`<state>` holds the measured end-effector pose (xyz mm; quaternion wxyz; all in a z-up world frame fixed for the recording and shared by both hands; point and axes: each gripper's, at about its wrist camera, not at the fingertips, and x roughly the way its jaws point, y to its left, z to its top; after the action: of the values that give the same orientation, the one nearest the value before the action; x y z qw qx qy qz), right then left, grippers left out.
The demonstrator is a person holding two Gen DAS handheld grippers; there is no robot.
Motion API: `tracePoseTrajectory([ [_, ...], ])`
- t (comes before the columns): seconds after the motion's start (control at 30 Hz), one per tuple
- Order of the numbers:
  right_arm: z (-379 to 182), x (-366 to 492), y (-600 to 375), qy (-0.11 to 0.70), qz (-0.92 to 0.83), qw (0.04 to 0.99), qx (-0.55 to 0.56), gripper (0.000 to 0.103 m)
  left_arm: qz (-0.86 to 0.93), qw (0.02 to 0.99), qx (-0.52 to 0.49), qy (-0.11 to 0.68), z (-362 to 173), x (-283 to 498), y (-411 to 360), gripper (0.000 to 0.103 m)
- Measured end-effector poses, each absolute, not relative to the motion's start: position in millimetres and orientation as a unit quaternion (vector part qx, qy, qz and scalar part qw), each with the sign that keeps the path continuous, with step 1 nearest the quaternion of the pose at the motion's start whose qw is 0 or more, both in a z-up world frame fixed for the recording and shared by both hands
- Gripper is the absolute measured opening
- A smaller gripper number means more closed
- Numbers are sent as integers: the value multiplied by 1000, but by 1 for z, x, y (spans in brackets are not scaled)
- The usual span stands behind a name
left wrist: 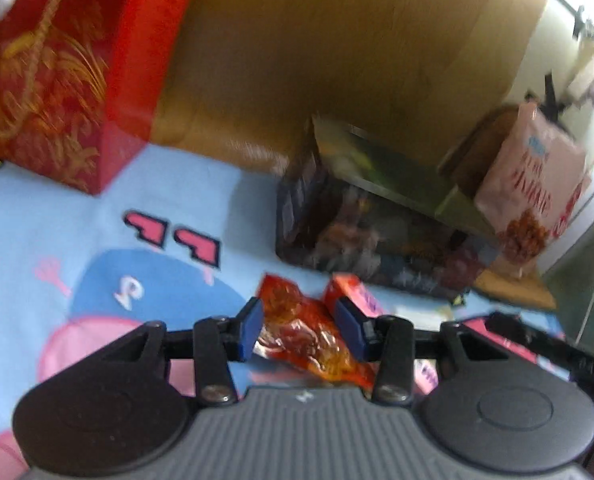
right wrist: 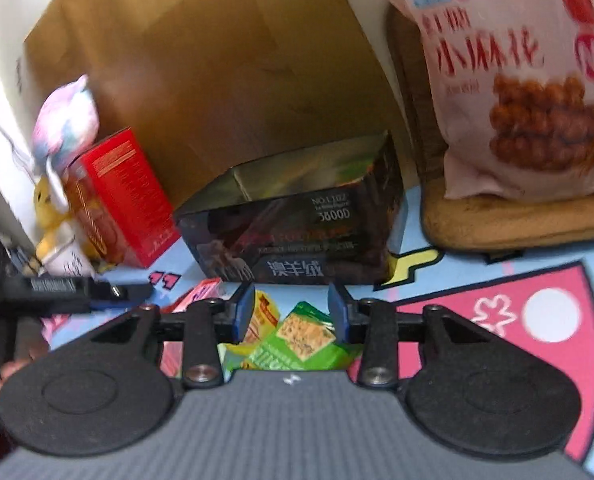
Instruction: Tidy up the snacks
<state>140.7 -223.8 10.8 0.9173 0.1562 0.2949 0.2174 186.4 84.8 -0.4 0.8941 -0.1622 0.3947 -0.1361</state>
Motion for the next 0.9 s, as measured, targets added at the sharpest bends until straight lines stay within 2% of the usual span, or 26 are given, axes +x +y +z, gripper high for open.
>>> tracePoseTrajectory([
  [0.13, -9, 153, -205, 339, 224, 904, 134, 44, -128, 910, -68, 388, -7, 160, 50, 39],
  [0.17, -13, 152, -202, 346, 236, 897, 139, 44, -128, 912, -57, 385, -7, 153, 44, 34],
  [0.43, -8, 94, -182, 339, 290, 891, 87, 42, -156, 904, -56, 394, -6, 88, 27, 32],
  [0.53, 1, 74, -193, 313, 282, 903, 87, 42, -149, 905, -82, 391, -3, 67, 41, 33],
  [0.7, 14, 40, -235, 271, 270, 909, 165, 43, -154, 894, -155, 390, 2, 34, 81, 35],
  [0.9, 8, 0, -245, 293, 276, 900, 167, 43, -213, 870, -205, 394, -4, 2, 94, 35],
])
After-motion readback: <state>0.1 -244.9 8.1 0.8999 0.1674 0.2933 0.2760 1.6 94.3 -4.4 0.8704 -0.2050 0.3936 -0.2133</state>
